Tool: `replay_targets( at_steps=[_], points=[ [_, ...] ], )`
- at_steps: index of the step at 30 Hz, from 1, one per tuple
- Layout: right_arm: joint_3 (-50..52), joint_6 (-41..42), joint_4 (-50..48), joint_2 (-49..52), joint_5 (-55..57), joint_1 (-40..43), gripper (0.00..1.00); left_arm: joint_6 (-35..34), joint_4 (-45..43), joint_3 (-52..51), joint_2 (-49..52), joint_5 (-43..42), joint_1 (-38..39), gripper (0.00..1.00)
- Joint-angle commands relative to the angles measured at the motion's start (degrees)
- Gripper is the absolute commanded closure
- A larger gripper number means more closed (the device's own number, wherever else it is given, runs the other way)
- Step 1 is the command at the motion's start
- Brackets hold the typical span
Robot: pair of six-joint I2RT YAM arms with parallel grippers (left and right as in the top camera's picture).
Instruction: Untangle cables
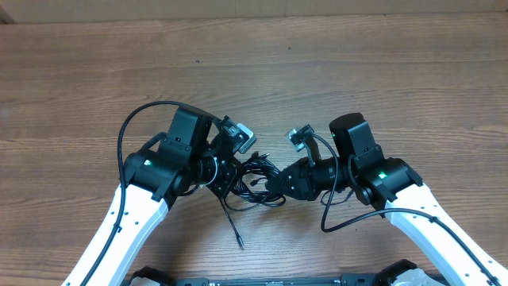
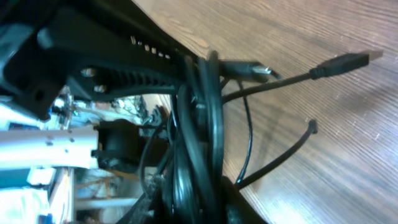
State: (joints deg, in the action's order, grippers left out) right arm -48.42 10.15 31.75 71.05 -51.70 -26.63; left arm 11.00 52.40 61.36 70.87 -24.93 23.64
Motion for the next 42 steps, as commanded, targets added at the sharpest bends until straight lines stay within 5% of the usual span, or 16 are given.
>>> replay_targets(
  at_steps=[1, 13, 17, 25, 28, 42],
  points=[
    [-0.72, -1.68, 1.99, 0.13, -3.5, -0.04, 0.9, -1.09, -1.97, 0.85, -1.25, -0.85, 0.26, 0.96],
    [-0.72, 0.96, 6.25, 0.13, -1.51, -0.04, 0.96, -32.06, -4.87, 0.85, -1.25, 22.23, 0.26, 0.95],
    [-0.72, 5.35, 6.97, 0.13, 6.54, -0.02, 0.96, -52.22, -4.85, 0.85, -1.25, 28.81, 0.26, 0.96],
    [-0.72, 16.2, 6.99, 0.13, 19.58, -0.02, 0.96, -73.29, -4.92, 0.85, -1.25, 28.26, 0.26, 0.96],
    [-0.72, 21.38, 6.99, 0.13, 24.33, -0.02, 0.96, -72.41, -5.95, 0.85, -1.25, 26.86, 0.28, 0.96],
    [-0.72, 36.98, 9.55, 0.13, 39.1, 0.02, 0.93, -35.87, -9.42, 0.85, -1.25, 11.43, 0.37, 0.96]
  ],
)
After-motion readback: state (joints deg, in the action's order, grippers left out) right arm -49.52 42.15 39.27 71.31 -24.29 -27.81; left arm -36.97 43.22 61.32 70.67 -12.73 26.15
